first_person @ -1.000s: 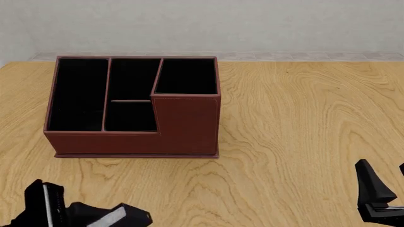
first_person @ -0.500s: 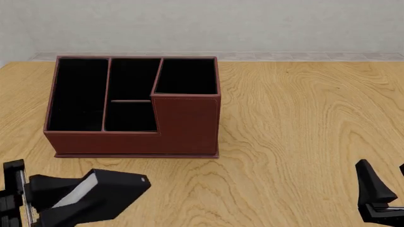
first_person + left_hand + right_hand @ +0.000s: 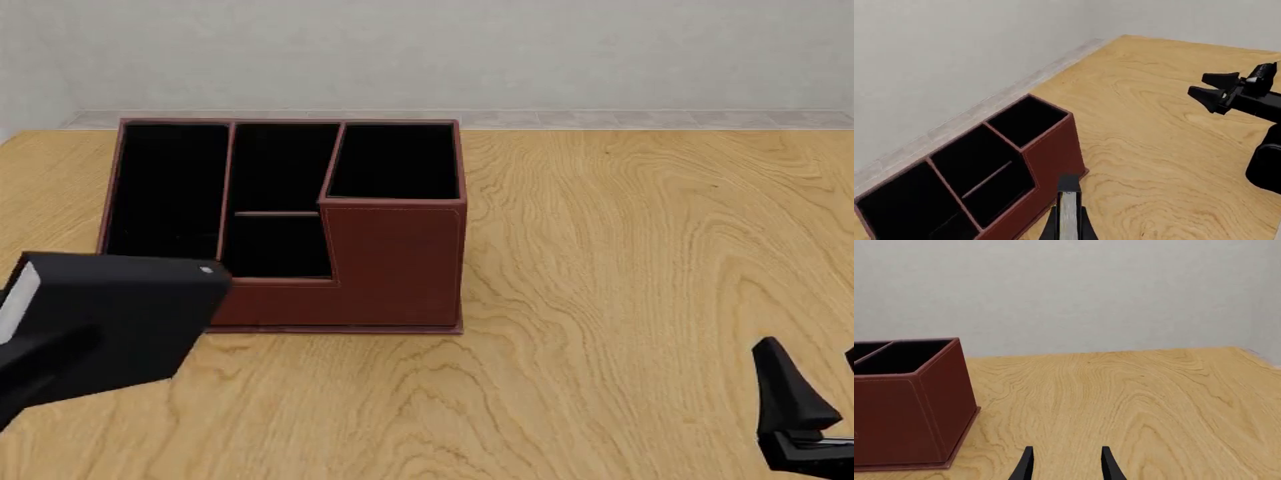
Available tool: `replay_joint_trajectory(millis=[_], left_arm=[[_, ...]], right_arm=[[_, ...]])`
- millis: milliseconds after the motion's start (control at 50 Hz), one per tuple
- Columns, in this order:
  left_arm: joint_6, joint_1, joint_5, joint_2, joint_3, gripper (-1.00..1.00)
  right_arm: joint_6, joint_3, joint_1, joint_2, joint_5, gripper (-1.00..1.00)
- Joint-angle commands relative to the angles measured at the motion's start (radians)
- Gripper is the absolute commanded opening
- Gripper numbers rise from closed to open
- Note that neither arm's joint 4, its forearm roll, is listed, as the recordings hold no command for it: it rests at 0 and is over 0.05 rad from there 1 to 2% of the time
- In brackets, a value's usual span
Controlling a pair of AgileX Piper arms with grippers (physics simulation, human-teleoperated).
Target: Pick up the book and place it in the left compartment of the caddy.
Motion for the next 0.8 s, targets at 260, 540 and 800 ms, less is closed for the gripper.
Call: replay_joint_trajectory(millis=[260,540,800], left_arm=[[-0.027,0.277,0.030,-0.052,-0.169,-1.00],[0.019,0.305,0.004,0.003,-0.165,-1.00],[-0.025,0.408,-0.014,0.074,-0.173,-1.00]], right_arm=[[0.011,-0.001,-0.008,-0.007,0.010,1.00],[0.014,0.001,-0.011,-0.009,0.012,1.00],[0.009,0.001,0.000,0.001,0.004,1.00]])
